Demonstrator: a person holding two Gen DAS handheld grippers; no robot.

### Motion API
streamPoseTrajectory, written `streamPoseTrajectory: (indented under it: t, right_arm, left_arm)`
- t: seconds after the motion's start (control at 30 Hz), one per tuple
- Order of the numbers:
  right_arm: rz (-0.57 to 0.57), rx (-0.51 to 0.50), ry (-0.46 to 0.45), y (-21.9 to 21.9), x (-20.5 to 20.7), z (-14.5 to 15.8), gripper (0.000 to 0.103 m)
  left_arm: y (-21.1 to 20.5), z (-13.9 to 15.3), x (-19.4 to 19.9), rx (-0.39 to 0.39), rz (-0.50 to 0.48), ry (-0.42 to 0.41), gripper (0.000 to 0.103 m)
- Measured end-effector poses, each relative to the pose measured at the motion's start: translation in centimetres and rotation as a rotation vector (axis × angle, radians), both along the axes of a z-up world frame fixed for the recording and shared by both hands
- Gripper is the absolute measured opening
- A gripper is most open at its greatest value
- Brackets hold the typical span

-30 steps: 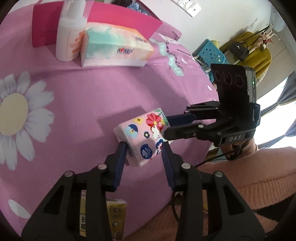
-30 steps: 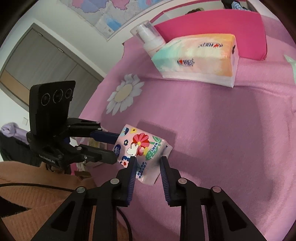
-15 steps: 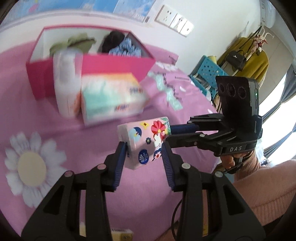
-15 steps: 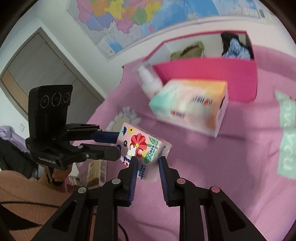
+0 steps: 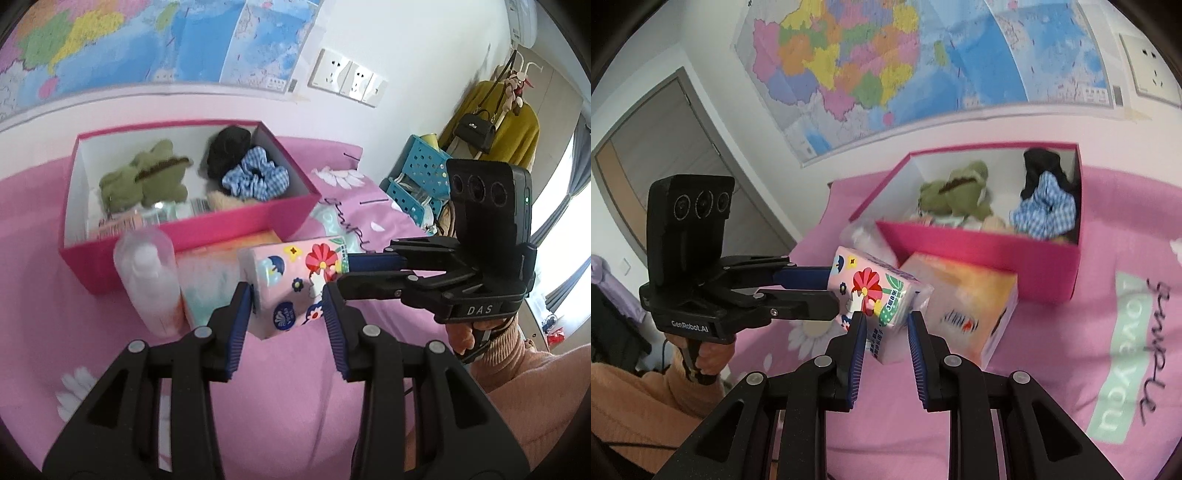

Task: Organize soft objects
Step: 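Lift the floral tissue pack with the right tool and lower it into the box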

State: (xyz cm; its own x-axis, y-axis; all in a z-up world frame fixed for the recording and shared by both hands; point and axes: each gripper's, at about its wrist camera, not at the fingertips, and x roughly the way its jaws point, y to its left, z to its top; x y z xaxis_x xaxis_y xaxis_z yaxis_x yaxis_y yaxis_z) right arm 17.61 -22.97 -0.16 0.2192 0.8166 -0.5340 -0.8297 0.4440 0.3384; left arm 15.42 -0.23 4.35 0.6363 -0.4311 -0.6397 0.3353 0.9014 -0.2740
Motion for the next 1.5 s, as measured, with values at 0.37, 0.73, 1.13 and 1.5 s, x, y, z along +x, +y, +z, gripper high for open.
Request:
streamPoseTrajectory:
  t: [0.37, 0.73, 1.13, 1.5]
  right_arm:
    - [-0.013, 0.036, -0.062, 2.0, 3.4, 3.2, 0.023]
    - [-0.027, 0.018, -0.066, 5.4, 7.2, 4.2, 0.023]
    - [-0.061, -0.022, 0.026, 8.1, 11.1, 2.1, 0.023]
    - [-0.118, -0.091, 0.075, 9.6, 12.8, 0.0, 0.032]
  left_arm:
    - [1.5, 2.1, 4.1, 0.005, 0.053, -0.014, 0.041]
    - [3.9, 2.5, 8.1, 0.000, 0.109, 0.025, 0.041]
    - [5.1, 0.7, 11.8, 0.044, 0.171, 0.105, 0.041]
    - [6.1, -1.1, 13.3, 0.044, 0.215, 0.161, 0.041]
